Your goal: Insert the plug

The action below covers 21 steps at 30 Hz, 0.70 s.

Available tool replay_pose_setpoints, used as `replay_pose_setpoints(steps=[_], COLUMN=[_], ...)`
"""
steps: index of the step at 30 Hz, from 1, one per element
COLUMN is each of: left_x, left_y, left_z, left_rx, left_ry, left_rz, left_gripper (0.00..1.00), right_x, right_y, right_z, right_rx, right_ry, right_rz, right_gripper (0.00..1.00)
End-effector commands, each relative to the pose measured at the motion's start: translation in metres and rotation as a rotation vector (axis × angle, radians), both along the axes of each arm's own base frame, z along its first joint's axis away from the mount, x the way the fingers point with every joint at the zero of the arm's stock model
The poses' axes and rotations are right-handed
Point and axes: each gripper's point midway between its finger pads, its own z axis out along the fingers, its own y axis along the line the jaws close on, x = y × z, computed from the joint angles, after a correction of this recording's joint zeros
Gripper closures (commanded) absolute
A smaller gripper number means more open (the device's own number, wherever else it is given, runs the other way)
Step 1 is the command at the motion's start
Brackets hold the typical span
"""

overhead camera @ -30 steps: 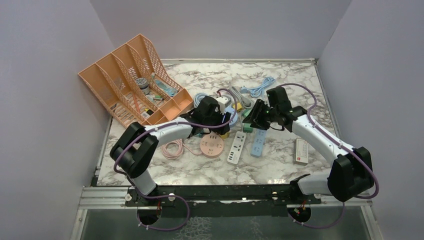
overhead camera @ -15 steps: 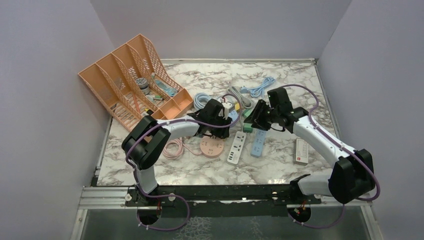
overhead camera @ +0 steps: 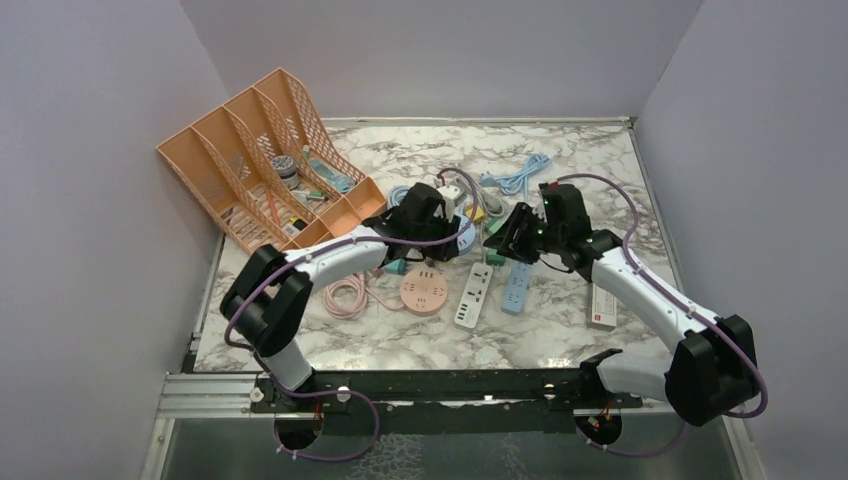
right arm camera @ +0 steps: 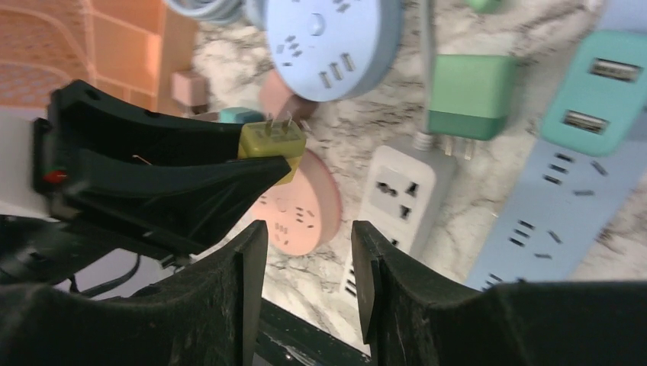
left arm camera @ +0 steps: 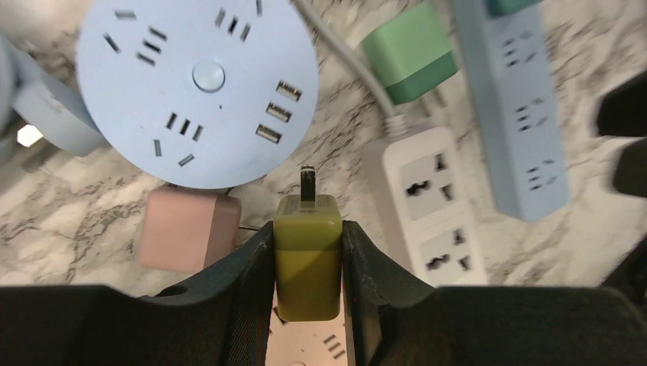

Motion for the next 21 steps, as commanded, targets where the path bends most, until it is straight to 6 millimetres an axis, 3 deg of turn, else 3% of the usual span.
replay_pose_setpoints(steps=[1, 7, 13, 17, 21], left_x=[0.019, 0.014, 0.006, 0.006, 0.005], left_y=[-0.009, -0.006, 0.008, 0.015, 0.018], left_z=[0.102, 0.194, 0.271, 0.306, 0.325], left_rx=[-0.233, -0.578, -0.859, -0.987, -1.092], left_ry=[-0.140, -0.159, -0.121, -0.081, -0.021], left_rz=[0.093, 0.112, 0.174, 0.230, 0.275], left_gripper=[0.77, 0.77, 0.77, 0.77, 0.77], right_x=[0.008, -0.007, -0.024, -0.025, -0.021], right_y=[0.026, 0.041, 0.043, 0.048, 0.054], right_z=[0.065, 0.149, 0.208, 0.237, 0.253], right_rx=[0.197, 0.435, 0.588, 0.650, 0.717], right_ry=[-0.283, -0.600, -0.792, -0.846, -0.849], right_rz=[0.120, 0.214, 0.267, 0.303, 0.326], right_gripper=[0.53, 0.38, 0.32, 0.31, 0.31])
